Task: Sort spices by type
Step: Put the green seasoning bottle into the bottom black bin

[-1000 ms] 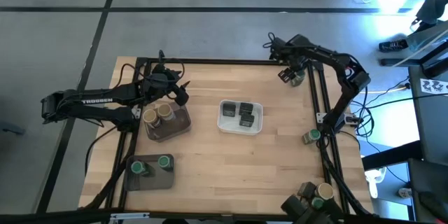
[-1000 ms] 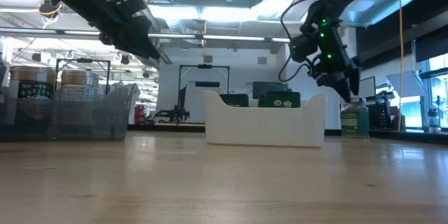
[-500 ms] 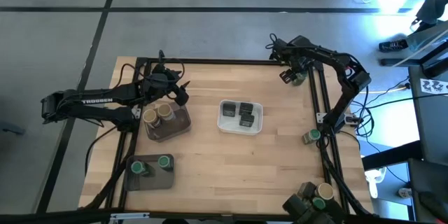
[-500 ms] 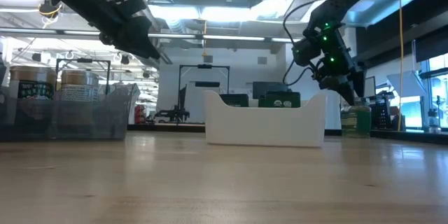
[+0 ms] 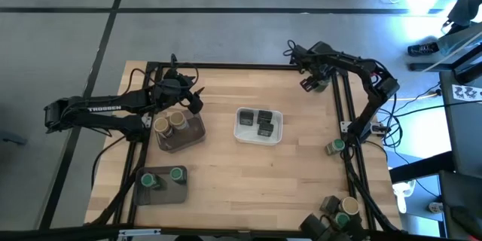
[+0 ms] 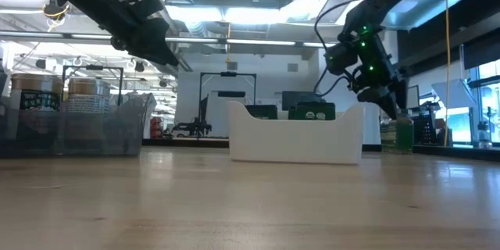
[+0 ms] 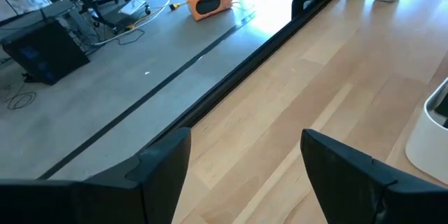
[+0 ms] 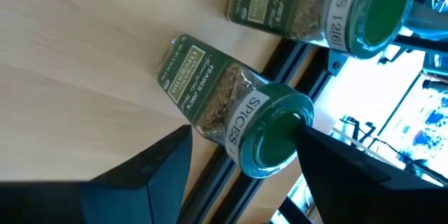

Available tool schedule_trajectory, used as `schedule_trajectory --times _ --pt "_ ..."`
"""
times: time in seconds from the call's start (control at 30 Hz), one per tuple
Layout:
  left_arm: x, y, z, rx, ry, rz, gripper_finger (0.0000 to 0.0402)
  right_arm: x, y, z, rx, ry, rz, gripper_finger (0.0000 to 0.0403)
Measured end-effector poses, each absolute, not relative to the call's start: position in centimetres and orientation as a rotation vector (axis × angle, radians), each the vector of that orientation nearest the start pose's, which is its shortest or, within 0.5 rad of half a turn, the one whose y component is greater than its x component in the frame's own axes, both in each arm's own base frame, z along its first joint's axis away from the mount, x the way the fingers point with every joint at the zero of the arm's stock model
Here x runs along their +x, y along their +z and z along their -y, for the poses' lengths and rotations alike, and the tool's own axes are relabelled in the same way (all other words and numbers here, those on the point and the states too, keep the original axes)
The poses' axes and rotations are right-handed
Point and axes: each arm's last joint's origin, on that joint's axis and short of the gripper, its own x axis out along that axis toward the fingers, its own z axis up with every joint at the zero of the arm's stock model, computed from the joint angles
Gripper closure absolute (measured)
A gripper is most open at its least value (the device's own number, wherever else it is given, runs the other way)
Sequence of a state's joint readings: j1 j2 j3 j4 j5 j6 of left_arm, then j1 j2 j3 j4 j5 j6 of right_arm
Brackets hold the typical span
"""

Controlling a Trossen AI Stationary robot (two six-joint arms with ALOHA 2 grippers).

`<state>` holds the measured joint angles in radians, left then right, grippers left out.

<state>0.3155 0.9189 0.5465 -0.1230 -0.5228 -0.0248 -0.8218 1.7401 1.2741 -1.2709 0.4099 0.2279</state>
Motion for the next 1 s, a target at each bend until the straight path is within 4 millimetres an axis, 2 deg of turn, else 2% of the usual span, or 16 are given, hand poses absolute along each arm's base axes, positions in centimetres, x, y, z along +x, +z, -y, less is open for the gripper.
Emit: schedule_trajectory --times 0.33,0.57,0.8,1.0 --pt "17.8 23.6 -7.3 0.025 0.828 -0.494 0.0133 22.5 22.3 20.2 0.442 -0.988 -1.637 0.0152" --pt "17.8 23.6 -7.3 0.019 0.830 -0.490 0.0133 24.7 24.2 18.7 0.384 -0.926 -1.594 0.0153" --pt "17.8 23.6 -7.3 0.025 0.828 -0.495 0.0133 24.0 26.3 18.5 0.384 -0.969 -1.472 0.0153" --pt "17.8 23.6 -7.3 0.028 0.827 -0.496 0.0133 22.4 26.2 19.3 0.516 -0.954 -1.315 0.0153"
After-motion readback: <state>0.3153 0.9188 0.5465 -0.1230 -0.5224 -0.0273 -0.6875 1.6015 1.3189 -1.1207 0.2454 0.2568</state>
